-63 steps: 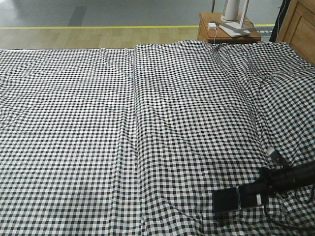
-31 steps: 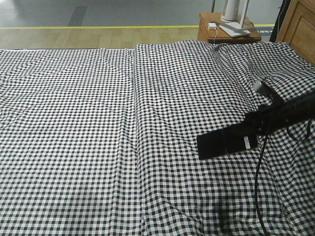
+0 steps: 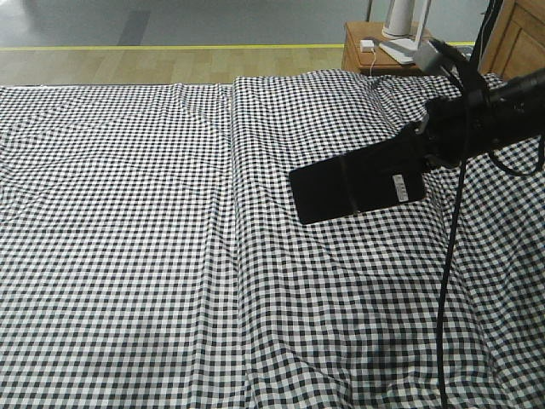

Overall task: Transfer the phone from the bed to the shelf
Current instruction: 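Lift the phone off the bed with the right gripper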

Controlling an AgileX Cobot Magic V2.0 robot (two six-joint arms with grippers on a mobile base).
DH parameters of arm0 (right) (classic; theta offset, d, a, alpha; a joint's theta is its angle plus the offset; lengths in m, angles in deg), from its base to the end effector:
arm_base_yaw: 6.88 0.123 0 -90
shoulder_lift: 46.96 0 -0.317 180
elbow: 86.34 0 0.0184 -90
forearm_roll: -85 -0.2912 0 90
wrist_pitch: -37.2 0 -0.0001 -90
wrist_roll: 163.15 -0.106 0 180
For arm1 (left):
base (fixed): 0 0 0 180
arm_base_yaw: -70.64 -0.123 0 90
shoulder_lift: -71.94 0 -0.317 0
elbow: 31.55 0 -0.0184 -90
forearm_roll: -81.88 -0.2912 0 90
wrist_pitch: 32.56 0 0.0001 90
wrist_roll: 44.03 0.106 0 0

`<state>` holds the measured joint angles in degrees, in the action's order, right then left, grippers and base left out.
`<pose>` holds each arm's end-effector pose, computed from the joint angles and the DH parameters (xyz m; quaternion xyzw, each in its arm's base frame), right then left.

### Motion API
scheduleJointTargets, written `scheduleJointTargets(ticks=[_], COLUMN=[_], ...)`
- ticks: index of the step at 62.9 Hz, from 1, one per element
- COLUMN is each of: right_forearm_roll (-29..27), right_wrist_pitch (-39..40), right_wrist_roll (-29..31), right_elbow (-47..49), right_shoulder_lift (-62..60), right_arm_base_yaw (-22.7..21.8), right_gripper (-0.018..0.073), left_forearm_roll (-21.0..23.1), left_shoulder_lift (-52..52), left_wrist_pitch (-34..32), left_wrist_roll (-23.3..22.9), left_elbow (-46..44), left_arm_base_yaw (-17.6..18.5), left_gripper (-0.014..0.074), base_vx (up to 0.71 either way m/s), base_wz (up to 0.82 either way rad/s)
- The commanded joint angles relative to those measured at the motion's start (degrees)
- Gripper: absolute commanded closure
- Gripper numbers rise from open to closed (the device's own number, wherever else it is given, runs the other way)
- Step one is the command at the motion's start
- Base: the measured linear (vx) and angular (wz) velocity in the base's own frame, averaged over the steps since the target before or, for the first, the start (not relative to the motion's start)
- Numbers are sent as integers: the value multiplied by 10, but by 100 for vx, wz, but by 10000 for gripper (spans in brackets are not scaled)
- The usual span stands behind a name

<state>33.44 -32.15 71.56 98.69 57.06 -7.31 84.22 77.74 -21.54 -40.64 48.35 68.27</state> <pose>0.3951 0.0748 0.3365 -0.3096 0.8479 0.3304 0.2757 0.0788 0.0024 0.1827 -0.0057 0.7473 0.0172 0.6643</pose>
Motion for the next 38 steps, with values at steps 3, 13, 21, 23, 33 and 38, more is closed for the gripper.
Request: scheduleJointTargets(ticks=[3, 13, 21, 23, 33, 38], right_forearm_roll=[-36, -36, -36, -36, -36, -36], right_wrist_pitch=[-45, -44, -44, -44, -44, -44], right_wrist_roll=[-16, -36, -52, -59, -96, -107], right_elbow=[14, 14, 14, 14, 14, 14], right_shoulder_lift=[-70, -122, -156, -163, -188, -197], right_arm_base_yaw=[38, 94, 134, 144, 197, 220], right_gripper=[562, 562, 562, 562, 562, 562], left_forearm_roll=[5, 5, 5, 5, 5, 5], left_shoulder_lift=[-3, -3, -3, -3, -3, -3], left_wrist_pitch=[-43, -43, -43, -43, -43, -43], left_wrist_roll=[0, 0, 0, 0, 0, 0], left_elbow=[4, 4, 4, 4, 4, 4], left_arm_base_yaw=[0, 0, 0, 0, 0, 0], left_gripper=[595, 595, 595, 595, 595, 595], base_vx=[0, 0, 0, 0, 0, 0], base_wz=[0, 0, 0, 0, 0, 0])
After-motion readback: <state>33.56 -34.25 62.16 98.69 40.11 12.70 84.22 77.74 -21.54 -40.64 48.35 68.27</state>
